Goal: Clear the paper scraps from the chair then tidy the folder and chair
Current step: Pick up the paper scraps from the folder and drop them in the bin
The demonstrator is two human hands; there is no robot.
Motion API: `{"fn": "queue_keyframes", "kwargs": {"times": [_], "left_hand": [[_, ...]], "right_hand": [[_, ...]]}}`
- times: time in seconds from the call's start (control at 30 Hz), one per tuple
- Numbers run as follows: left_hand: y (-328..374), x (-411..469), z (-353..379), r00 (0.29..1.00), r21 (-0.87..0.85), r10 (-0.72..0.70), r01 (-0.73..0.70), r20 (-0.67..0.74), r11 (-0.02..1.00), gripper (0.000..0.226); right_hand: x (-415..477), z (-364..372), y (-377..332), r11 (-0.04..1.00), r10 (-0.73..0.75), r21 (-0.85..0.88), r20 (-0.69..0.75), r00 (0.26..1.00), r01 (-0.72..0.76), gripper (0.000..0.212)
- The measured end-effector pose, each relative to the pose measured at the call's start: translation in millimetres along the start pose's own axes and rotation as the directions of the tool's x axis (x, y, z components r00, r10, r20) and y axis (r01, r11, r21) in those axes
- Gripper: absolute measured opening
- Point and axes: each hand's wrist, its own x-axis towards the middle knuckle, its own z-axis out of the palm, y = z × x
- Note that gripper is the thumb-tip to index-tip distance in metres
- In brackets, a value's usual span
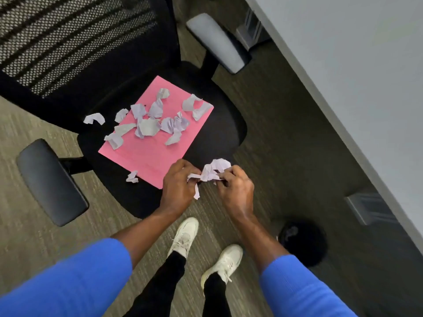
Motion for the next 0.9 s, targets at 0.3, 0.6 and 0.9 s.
{"fn": "queue_keyframes", "kwargs": {"times": [0.3, 0.6, 0.9], "left_hand": [[60, -59, 132, 0.928, 0.037, 0.171, -0.194, 0.332, 0.98, 0.032], [125, -115, 271, 0.793, 0.026, 0.242, -0.309, 0.559, 0.951, 0.026], [117, -145, 433, 0.702, 0.106, 0.091, -0.232, 0.706, 0.967, 0.023]], "right_hand": [[-118, -68, 129, 0.952, 0.303, -0.004, -0.146, 0.942, -0.307, 0.019], [-204, -116, 250, 0.827, 0.53, -0.025, -0.297, 0.794, -0.562, 0.015], [-230, -129, 338, 0.769, 0.592, -0.048, -0.32, 0.74, -0.637, 0.014]]}}
